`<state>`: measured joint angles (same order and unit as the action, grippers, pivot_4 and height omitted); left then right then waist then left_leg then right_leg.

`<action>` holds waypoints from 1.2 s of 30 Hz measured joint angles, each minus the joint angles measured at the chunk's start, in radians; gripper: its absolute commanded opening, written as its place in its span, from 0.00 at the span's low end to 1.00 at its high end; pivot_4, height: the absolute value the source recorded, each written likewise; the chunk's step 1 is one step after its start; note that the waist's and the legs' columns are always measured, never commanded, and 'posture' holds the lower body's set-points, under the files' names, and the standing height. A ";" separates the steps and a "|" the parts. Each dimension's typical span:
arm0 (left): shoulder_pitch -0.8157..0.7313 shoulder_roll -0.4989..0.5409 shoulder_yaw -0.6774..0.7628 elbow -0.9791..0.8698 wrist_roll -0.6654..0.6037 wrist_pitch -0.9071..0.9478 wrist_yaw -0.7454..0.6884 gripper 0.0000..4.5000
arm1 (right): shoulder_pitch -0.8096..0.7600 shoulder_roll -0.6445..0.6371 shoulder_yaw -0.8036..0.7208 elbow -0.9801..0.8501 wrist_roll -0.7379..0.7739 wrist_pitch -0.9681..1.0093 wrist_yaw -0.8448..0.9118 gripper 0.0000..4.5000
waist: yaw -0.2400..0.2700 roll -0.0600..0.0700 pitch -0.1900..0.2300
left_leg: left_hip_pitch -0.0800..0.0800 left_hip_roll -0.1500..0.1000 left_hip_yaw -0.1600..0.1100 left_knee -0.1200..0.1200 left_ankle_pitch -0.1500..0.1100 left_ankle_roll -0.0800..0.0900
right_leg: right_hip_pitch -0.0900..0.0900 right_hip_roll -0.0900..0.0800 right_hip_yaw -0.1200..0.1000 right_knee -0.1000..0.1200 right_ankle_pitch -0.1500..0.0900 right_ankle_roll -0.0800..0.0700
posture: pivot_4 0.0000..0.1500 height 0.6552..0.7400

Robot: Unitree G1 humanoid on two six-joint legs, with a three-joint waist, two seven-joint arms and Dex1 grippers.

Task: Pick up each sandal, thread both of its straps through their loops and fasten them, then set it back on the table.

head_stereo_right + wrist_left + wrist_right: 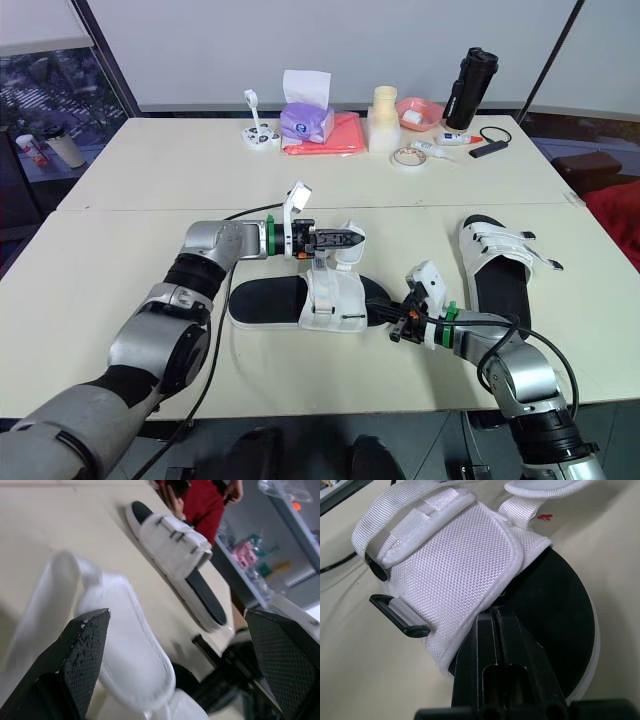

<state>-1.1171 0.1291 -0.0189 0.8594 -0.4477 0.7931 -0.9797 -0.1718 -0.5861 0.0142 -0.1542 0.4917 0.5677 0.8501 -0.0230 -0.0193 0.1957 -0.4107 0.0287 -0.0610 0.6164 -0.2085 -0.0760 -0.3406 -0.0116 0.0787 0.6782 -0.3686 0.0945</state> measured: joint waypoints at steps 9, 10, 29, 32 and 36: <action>-0.094 -0.020 0.090 0.163 0.011 -0.061 0.005 0.99 | 0.009 0.005 0.000 -0.006 0.000 -0.006 -0.012 0.00 | -0.001 0.000 0.000 | 0.000 0.000 0.000 0.000 0.000 0.000 | 0.000 0.000 0.000 0.000 0.000 0.000 | 1.00 1.00; -0.102 -0.008 0.103 0.163 0.007 -0.055 0.001 0.99 | 0.011 0.006 0.000 -0.009 0.000 -0.007 -0.015 0.00 | -0.002 0.000 0.000 | 0.000 0.000 0.000 -0.001 0.000 0.000 | -0.001 0.000 0.000 0.000 0.000 0.000 | 1.00 1.00; -0.127 0.133 0.200 0.172 -0.058 0.403 -0.024 0.99 | 0.012 0.023 0.000 0.011 0.000 -0.031 -0.019 0.00 | -0.004 0.000 0.000 | 0.000 0.000 -0.001 0.000 0.001 -0.002 | -0.001 0.000 0.000 0.003 0.000 0.000 | 1.00 1.00; -0.133 0.115 0.200 0.174 -0.056 0.389 -0.002 0.99 | 0.012 0.025 0.000 0.011 0.000 -0.031 -0.020 0.00 | -0.006 0.000 0.000 | 0.001 0.000 -0.001 0.000 0.001 -0.002 | -0.001 0.000 0.000 0.003 0.000 0.000 | 1.00 1.00; -0.133 0.103 0.201 0.201 -0.044 0.344 0.031 0.99 | 0.012 0.032 0.001 0.011 0.000 -0.032 -0.021 0.00 | -0.011 0.000 0.000 | 0.001 0.000 -0.001 -0.001 0.001 -0.002 | -0.001 0.000 0.000 0.003 0.000 0.000 | 1.00 1.00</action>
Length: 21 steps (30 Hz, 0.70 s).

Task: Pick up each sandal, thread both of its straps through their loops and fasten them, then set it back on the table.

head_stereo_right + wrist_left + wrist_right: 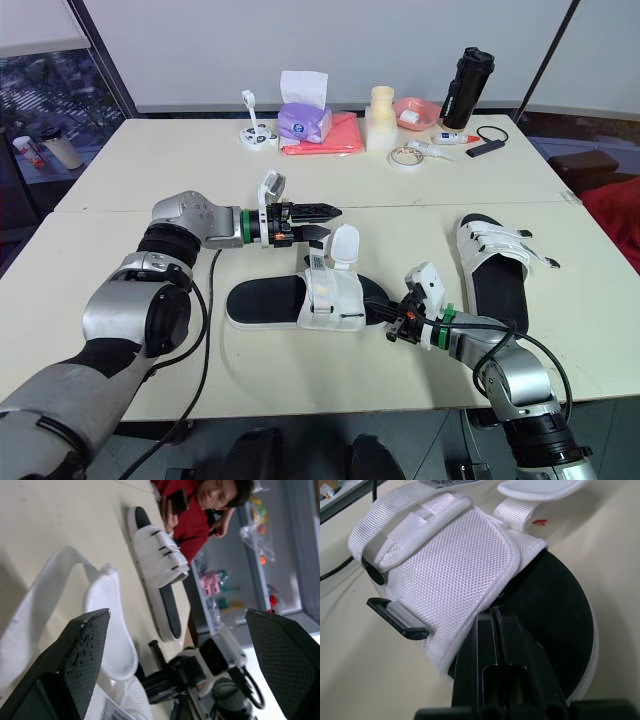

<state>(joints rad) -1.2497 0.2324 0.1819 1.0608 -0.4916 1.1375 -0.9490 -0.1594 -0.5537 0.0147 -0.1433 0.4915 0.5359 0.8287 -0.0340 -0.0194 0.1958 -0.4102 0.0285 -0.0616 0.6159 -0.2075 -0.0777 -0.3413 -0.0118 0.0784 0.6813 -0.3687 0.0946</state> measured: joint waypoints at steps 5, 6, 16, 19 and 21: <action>-0.001 0.000 0.001 0.024 0.010 -0.043 0.021 0.99 | 0.000 0.008 0.000 0.000 0.000 0.000 -0.005 0.00 | -0.006 0.000 0.000 | 0.000 0.000 0.000 0.000 0.000 0.000 | 0.000 0.000 0.000 0.000 0.000 0.000 | 1.00 1.00; -0.001 0.000 0.001 0.028 0.012 -0.054 0.024 0.99 | 0.001 0.009 0.000 0.000 0.000 0.000 -0.006 0.00 | -0.006 0.000 0.000 | 0.000 0.000 0.000 0.000 0.000 0.000 | 0.000 0.000 0.000 0.000 0.000 0.000 | 1.00 1.00; -0.012 -0.057 0.006 0.047 0.051 -0.142 0.045 0.99 | -0.001 0.028 0.001 0.014 -0.008 -0.016 -0.016 0.00 | -0.009 0.000 0.000 | 0.000 0.000 0.000 0.000 0.000 0.000 | 0.000 0.000 0.000 0.000 0.000 0.000 | 1.00 1.00; -0.031 -0.081 0.008 0.070 0.059 -0.168 0.059 0.99 | -0.006 0.035 0.004 0.020 -0.013 -0.022 -0.020 0.00 | -0.012 0.000 0.000 | 0.000 0.000 0.000 0.000 0.000 0.000 | 0.000 0.000 0.000 0.000 0.000 0.000 | 1.00 1.00; -0.042 -0.092 0.017 0.089 0.061 -0.188 0.074 0.99 | -0.006 0.037 0.004 0.019 -0.016 -0.024 -0.026 0.00 | -0.011 0.000 0.000 | 0.000 0.000 0.000 0.000 0.000 0.000 | 0.000 0.000 0.000 0.000 0.000 0.000 | 1.00 1.00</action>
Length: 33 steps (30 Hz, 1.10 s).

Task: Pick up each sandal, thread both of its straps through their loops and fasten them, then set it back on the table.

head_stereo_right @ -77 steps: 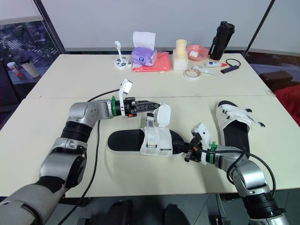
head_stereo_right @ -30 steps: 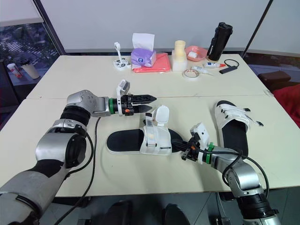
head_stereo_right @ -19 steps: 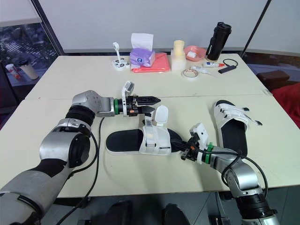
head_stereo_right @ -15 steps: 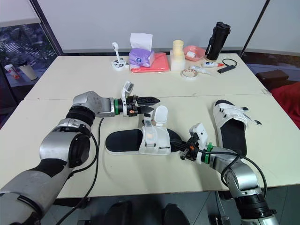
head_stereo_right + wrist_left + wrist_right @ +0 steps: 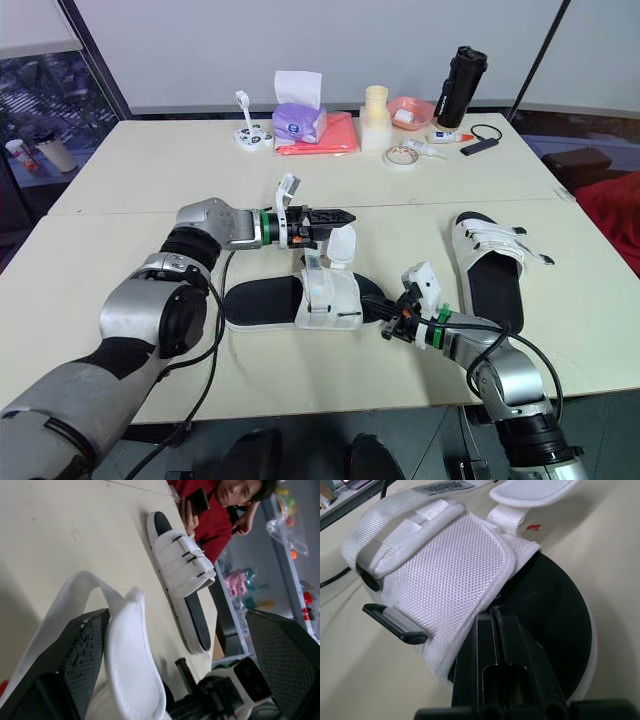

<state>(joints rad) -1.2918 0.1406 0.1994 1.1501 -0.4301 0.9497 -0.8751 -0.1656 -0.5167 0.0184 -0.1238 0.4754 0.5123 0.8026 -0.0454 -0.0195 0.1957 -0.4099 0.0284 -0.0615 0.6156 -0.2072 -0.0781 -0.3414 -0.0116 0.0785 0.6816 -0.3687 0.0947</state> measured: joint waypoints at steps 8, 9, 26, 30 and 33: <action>-0.010 -0.024 0.022 0.058 0.007 -0.049 0.023 0.99 | 0.003 0.010 -0.002 0.000 -0.001 -0.010 -0.017 0.00 | 0.001 0.000 0.000 | 0.000 0.000 0.000 0.000 0.000 0.000 | 0.000 0.000 0.000 0.000 0.000 0.000 | 1.00 1.00; -0.010 -0.032 0.024 0.067 0.007 -0.059 0.030 0.99 | 0.003 0.012 -0.002 0.001 -0.001 -0.011 -0.020 0.00 | 0.001 0.000 0.000 | 0.000 0.000 0.000 0.000 0.000 0.000 | 0.000 0.000 0.000 0.000 0.000 0.000 | 1.00 1.00; -0.012 -0.065 0.008 0.051 0.088 -0.289 -0.056 0.04 | 0.007 0.020 -0.002 0.001 -0.002 -0.019 -0.039 0.00 | 0.002 0.000 0.000 | 0.000 -0.001 0.000 0.000 0.001 -0.001 | 0.000 0.000 0.000 0.000 0.000 0.000 | 1.00 1.00; 0.069 -0.058 -0.137 -0.090 0.197 -0.512 -0.171 0.04 | 0.007 0.021 0.000 0.002 -0.003 -0.022 -0.039 0.00 | 0.002 0.001 0.000 | 0.001 0.000 0.000 -0.001 0.001 -0.002 | 0.000 0.000 0.000 0.000 0.000 0.000 | 1.00 1.00; 0.173 -0.027 -0.238 -0.221 0.282 -0.763 -0.219 0.04 | 0.010 0.021 0.002 0.003 -0.007 -0.032 -0.039 0.00 | 0.002 0.001 0.000 | 0.001 0.000 0.000 -0.001 0.001 -0.002 | 0.000 0.000 0.001 0.000 0.000 0.000 | 1.00 1.00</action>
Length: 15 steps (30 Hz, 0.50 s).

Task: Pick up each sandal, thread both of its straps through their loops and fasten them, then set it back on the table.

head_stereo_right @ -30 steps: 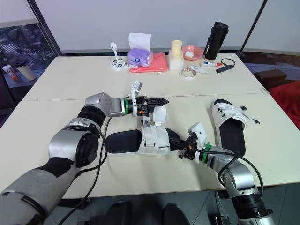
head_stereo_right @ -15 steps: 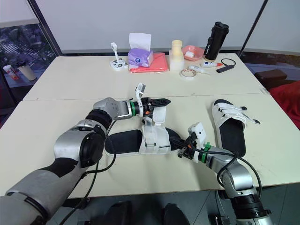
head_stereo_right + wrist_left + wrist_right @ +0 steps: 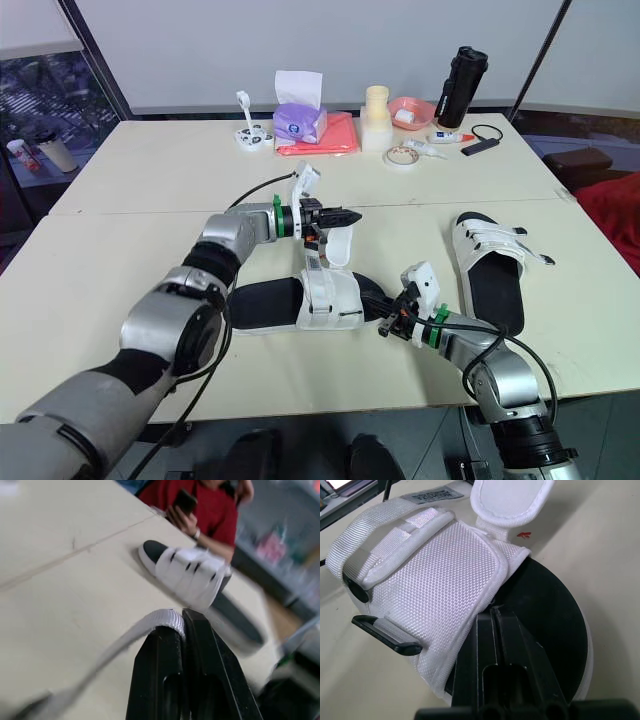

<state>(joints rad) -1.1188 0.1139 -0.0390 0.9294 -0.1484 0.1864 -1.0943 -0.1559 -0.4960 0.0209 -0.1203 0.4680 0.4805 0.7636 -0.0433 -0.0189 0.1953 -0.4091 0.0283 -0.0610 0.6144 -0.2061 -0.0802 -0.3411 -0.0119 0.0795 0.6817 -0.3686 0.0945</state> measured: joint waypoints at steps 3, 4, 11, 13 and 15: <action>0.070 0.064 -0.102 -0.085 0.115 -0.331 -0.004 0.04 | 0.000 -0.001 0.001 0.002 -0.008 -0.007 0.000 0.00 | 0.001 0.000 0.000 | 0.000 0.000 0.000 0.001 0.000 0.000 | 0.000 0.000 0.000 0.000 0.000 0.000 | 1.00 1.00; 0.087 0.095 -0.146 -0.102 0.170 -0.467 0.009 0.04 | -0.001 -0.001 0.002 0.003 -0.011 -0.009 0.002 0.00 | 0.001 0.000 0.000 | 0.000 0.000 0.000 0.000 0.000 0.000 | 0.000 0.000 0.000 0.000 0.000 0.000 | 1.00 1.00; 0.057 0.323 -0.438 -0.086 0.863 -1.279 0.645 0.04 | -0.012 -0.003 0.003 0.032 -0.015 -0.030 0.019 0.00 | 0.003 -0.002 0.000 | 0.001 0.000 -0.001 0.001 -0.001 0.001 | 0.001 -0.001 0.001 -0.001 0.000 0.000 | 1.00 1.00; -0.001 0.370 -0.540 -0.106 1.110 -1.294 0.948 0.04 | -0.013 -0.003 0.002 0.036 -0.016 -0.032 0.020 0.00 | 0.003 -0.003 -0.001 | 0.001 -0.001 -0.001 0.002 -0.001 0.001 | 0.002 -0.001 0.001 -0.001 0.000 0.001 | 1.00 1.00; -0.046 0.377 -0.629 -0.096 1.275 -1.265 1.194 0.04 | -0.014 -0.003 0.003 0.038 -0.019 -0.033 0.021 0.00 | 0.003 -0.003 -0.001 | 0.001 -0.001 -0.001 0.002 -0.001 0.001 | 0.002 -0.001 0.001 -0.001 0.000 0.001 | 1.00 1.00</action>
<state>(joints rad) -1.1652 0.4908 -0.6677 0.8334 1.1262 -1.0785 0.0999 -0.1699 -0.4989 0.0238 -0.0828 0.4491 0.4471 0.7843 -0.0400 -0.0220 0.1944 -0.4086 0.0274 -0.0615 0.6161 -0.2067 -0.0789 -0.3393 -0.0127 0.0800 0.6810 -0.3684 0.0954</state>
